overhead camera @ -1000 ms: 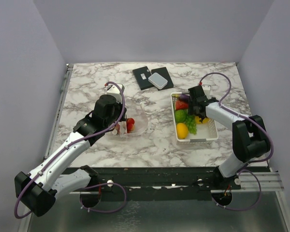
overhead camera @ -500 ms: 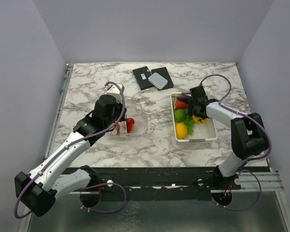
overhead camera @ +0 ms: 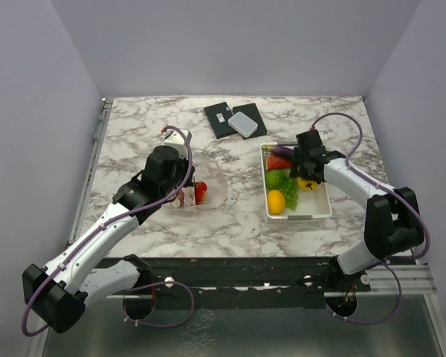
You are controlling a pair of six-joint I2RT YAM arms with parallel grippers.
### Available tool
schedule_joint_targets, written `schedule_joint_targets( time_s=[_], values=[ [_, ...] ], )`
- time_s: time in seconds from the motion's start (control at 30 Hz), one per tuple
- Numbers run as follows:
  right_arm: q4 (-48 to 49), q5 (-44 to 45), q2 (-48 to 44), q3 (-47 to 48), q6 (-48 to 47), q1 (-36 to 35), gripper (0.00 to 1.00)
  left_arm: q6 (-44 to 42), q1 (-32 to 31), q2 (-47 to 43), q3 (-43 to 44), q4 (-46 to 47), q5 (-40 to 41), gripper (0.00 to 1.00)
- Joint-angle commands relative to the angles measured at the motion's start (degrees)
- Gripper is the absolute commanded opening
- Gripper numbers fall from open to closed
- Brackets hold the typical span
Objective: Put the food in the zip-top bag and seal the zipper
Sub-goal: Pick up the fake vegetable from the bin.
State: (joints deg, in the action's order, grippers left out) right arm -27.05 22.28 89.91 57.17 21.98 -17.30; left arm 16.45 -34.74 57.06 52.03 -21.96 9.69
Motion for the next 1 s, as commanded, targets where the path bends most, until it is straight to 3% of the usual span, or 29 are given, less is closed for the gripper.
schedule_joint_targets(
  time_s=[0.0,0.5,0.97],
  values=[
    [-3.89,-2.48,-6.11,3.60,-0.59,-0.52,0.46,-0.57,-0.33,-0.68,-0.26,0.63,0.77,0.00],
    [-4.31,-18.18,-19.15,8.75,-2.08,-8.57,0.42,-0.66,-0.33,-0.37,-0.26,0.52,1.09,0.00],
    [3.58,-31.88,-19.69,11.55,-0.45,-24.04,0.41,-0.63,-0.35,-0.54,-0.18,0.50,1.56,0.00]
  ],
)
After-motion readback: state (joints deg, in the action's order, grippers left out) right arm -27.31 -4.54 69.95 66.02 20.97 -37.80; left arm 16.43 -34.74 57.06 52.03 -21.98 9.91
